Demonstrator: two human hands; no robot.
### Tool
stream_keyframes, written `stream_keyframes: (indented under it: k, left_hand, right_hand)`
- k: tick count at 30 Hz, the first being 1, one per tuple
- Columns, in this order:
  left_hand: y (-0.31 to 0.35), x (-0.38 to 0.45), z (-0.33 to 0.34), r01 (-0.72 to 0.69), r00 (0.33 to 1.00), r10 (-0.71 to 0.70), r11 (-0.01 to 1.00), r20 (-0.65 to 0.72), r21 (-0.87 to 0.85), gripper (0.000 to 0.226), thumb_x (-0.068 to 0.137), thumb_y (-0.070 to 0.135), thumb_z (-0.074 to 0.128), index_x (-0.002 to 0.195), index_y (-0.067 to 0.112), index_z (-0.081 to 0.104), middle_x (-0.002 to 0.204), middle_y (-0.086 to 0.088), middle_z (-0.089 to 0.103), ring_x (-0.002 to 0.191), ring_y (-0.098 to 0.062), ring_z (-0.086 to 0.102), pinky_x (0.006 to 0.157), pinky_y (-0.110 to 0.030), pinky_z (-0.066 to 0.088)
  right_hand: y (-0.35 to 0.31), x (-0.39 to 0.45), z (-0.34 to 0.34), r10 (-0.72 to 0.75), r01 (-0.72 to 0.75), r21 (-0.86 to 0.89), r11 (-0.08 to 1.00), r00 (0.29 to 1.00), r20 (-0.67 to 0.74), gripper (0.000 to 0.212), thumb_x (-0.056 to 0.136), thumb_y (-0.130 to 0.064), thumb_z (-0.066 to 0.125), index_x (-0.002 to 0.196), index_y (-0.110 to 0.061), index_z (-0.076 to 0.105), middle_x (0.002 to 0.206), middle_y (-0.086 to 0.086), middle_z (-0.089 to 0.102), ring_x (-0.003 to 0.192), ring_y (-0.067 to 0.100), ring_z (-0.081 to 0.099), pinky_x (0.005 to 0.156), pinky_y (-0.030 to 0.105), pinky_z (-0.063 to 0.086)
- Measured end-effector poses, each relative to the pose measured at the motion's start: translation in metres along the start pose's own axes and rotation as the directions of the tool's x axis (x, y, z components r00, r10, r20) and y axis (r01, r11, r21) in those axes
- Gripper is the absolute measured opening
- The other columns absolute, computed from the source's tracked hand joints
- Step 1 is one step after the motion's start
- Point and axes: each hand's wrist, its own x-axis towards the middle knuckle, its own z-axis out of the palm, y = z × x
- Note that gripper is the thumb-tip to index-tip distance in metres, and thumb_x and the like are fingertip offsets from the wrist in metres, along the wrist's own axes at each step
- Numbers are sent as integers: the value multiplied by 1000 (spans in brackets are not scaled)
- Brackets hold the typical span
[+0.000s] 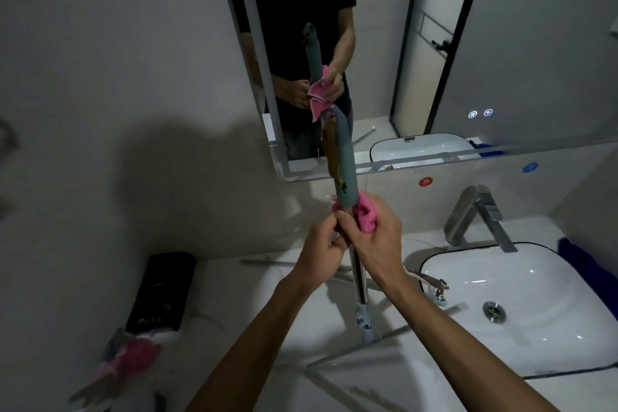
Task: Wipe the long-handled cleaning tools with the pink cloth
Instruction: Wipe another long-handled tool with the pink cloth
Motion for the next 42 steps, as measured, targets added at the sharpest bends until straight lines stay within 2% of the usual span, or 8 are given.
stream_keyframes:
  k: [9,14,20,24,29,32,35,42]
  left_hand:
    - [-11,-7,14,72,997,-74,996,36,60,39,93,5,51,123,26,64,106,-3,72,98,-18,68,85,-40,58]
    - [-20,-14,27,115,993,-117,991,13,72,40,93,5,47,126,24,62,104,1,71,98,-14,68,83,-31,56]
    - [-15,-11,32,162,984,-171,975,46,152,37,100,6,49,122,34,57,105,5,69,95,-12,68,83,-45,60]
    - [-16,-11,34,149,988,-153,974,11,170,37,97,5,52,125,29,59,110,7,70,106,-8,64,92,-37,55]
    - [-7,0,34,70,998,-70,982,-7,174,43,86,-3,59,117,27,63,102,8,68,97,-10,65,84,-43,58]
    - [19,13,25,-39,992,54,991,-115,130,55,90,-4,62,140,14,49,114,-1,65,102,-7,64,85,-27,58]
    - [58,29,14,-127,974,141,988,-175,91,31,99,4,53,129,11,59,112,-5,69,99,-5,67,83,-23,58]
    - [89,46,15,-198,962,218,972,-167,128,9,97,4,58,102,11,60,84,12,59,73,5,61,66,-9,47]
  right_hand:
    - [19,-18,0,141,-139,51,989,989,-53,19,94,-31,68,110,-20,69,85,12,64,77,28,61,71,51,55]
    - [22,-27,5,229,-228,60,972,973,-10,25,99,-35,54,122,-32,64,104,5,70,97,23,67,81,46,58]
    - [15,-19,-7,443,-378,416,827,894,-68,27,99,-11,46,115,-11,67,109,12,74,105,30,68,91,45,55]
    - [-1,1,-19,498,-353,472,808,837,-228,23,107,-12,41,105,-12,63,99,9,67,85,2,68,77,23,54]
    - [-12,21,-20,338,-220,471,854,923,-181,20,99,-35,49,105,-31,67,110,22,67,103,46,63,89,63,54]
    - [-22,25,-21,295,-180,438,881,932,-211,21,103,-25,47,101,-33,66,106,-2,70,104,21,66,90,43,56]
    - [-30,37,-28,319,-180,476,861,920,-229,24,105,-10,45,99,-20,66,92,-9,69,89,3,64,77,17,50]
    - [-48,70,-48,233,-117,458,881,951,-204,20,102,-6,48,107,1,66,98,-7,68,94,0,63,84,17,48]
